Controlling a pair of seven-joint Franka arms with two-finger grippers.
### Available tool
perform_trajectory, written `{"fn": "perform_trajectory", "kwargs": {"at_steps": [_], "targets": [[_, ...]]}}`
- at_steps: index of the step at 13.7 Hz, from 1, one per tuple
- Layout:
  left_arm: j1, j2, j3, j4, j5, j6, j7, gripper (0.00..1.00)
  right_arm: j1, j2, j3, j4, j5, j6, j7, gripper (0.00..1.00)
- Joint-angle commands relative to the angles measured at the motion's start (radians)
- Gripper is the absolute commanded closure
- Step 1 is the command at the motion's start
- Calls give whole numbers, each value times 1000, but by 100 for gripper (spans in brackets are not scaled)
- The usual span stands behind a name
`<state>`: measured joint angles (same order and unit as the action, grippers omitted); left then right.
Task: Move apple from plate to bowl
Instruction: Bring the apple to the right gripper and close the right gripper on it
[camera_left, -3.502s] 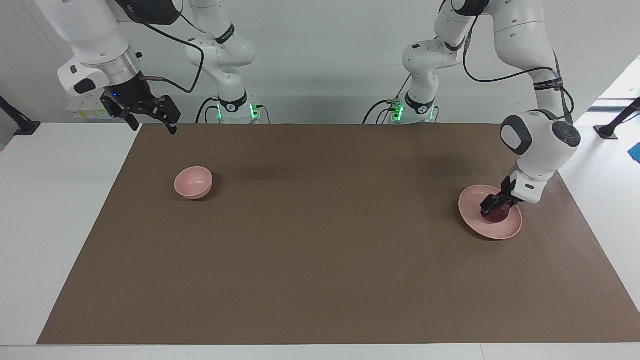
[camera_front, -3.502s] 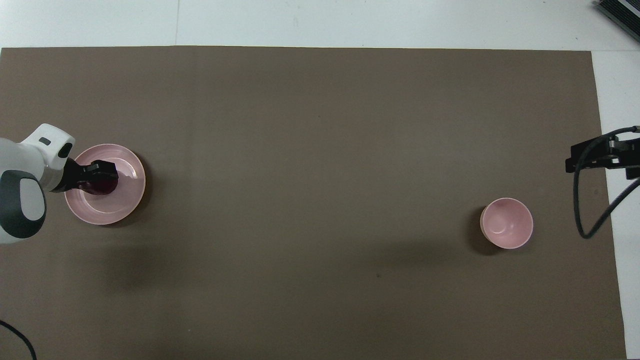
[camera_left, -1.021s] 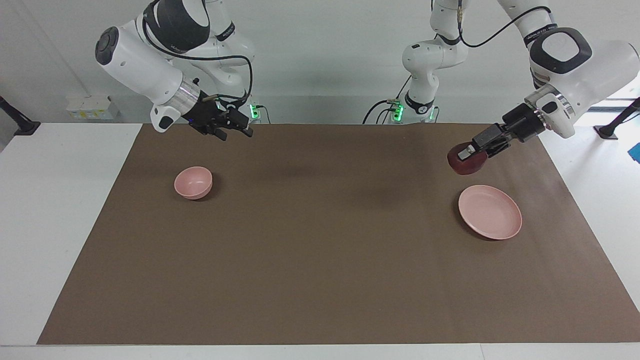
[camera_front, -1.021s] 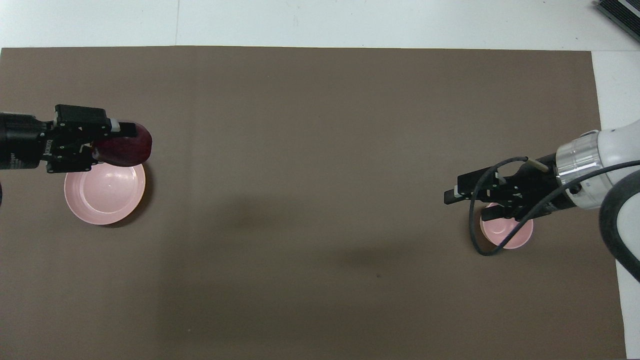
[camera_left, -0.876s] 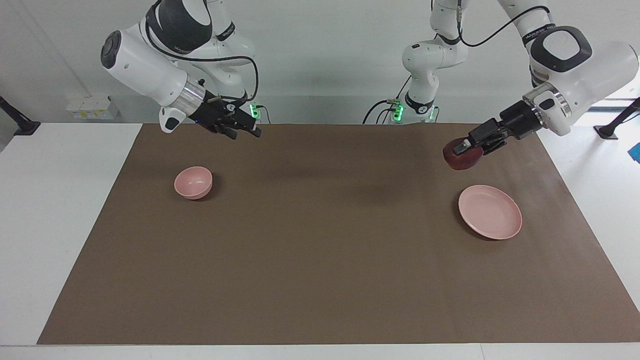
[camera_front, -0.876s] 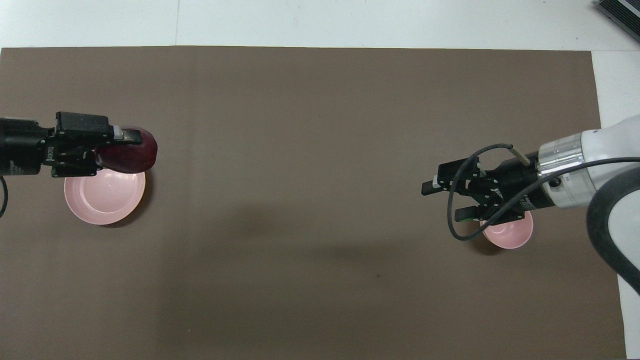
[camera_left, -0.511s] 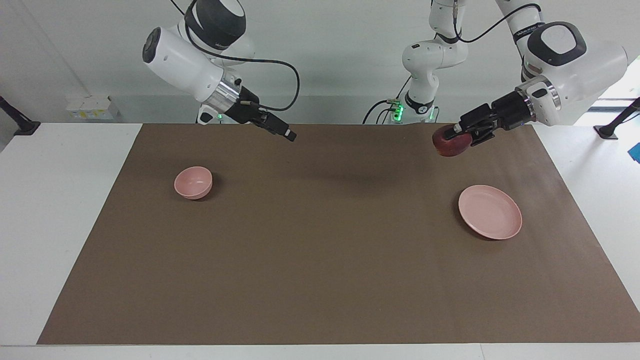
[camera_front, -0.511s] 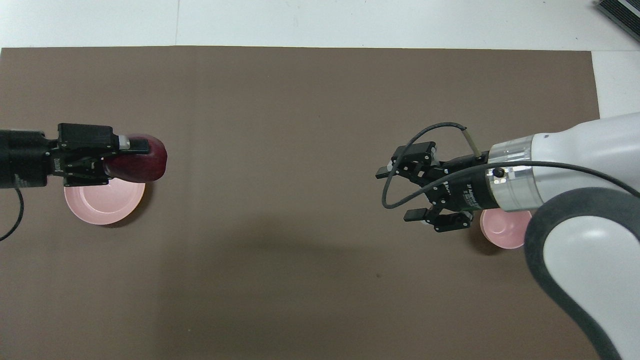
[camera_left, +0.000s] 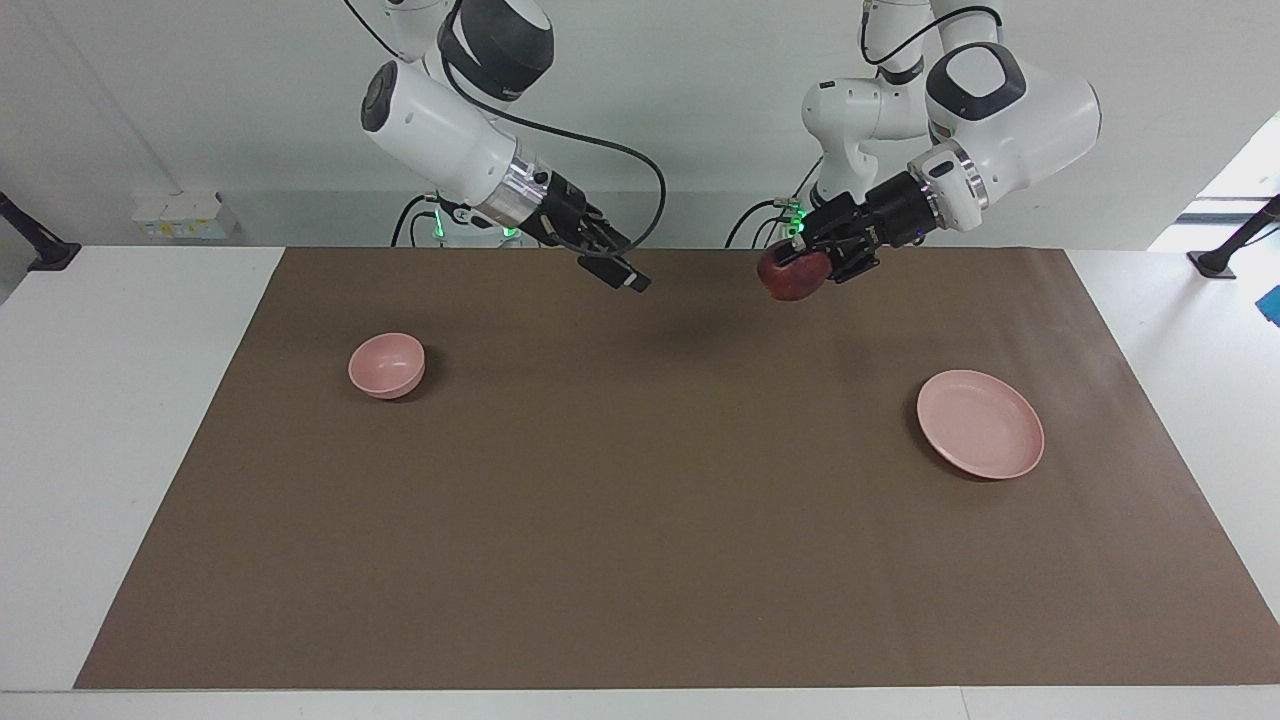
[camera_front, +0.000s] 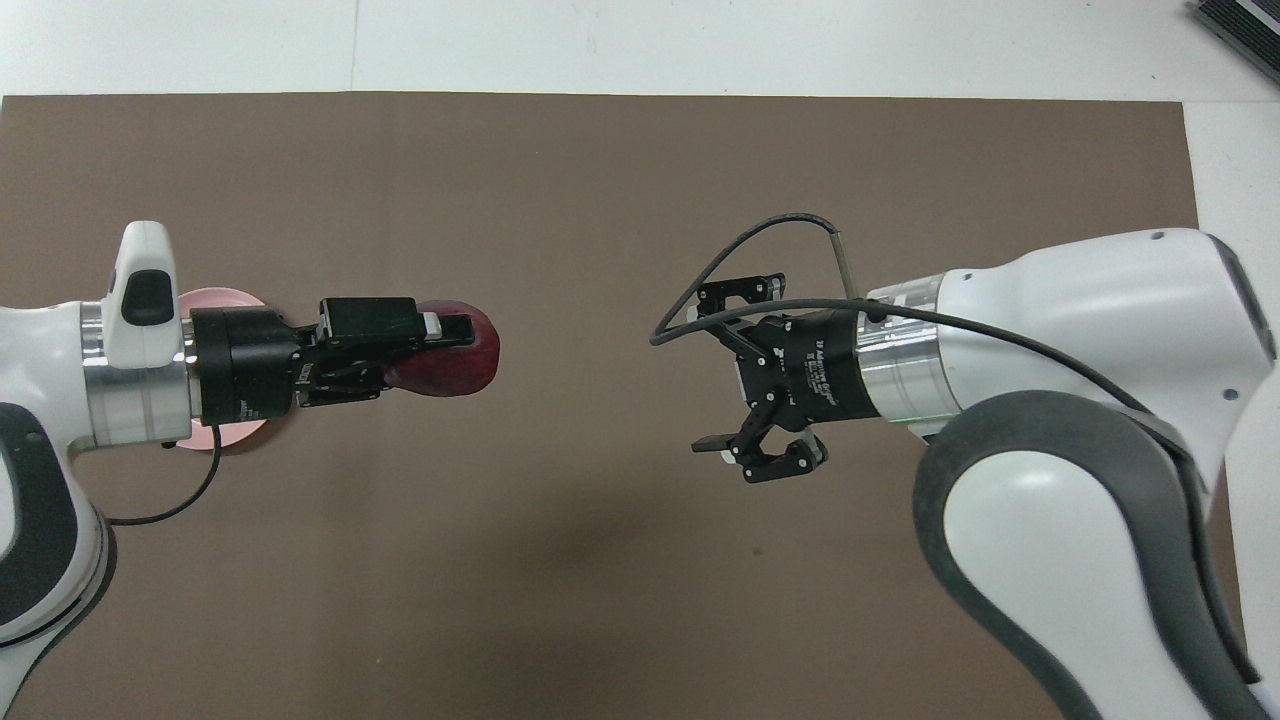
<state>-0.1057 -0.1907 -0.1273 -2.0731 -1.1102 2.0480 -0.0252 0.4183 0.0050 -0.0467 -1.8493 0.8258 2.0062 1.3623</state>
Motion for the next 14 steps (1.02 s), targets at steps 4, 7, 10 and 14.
{"fn": "perform_trajectory", "kwargs": {"at_steps": [4,7,10,14], "targets": [[-141,-21,11,-28,-19,129,-68,100,76,99,-2,55,33,107,231,0],[-164,-10,11,-30,-14,155,-68,100,67,104,-2,58,44,102,225,0],[-184,8,11,-33,-4,152,-56,100,74,141,-2,128,85,98,199,0],[-207,22,11,-35,-2,150,-45,100,88,135,-2,119,157,94,57,0]]}}
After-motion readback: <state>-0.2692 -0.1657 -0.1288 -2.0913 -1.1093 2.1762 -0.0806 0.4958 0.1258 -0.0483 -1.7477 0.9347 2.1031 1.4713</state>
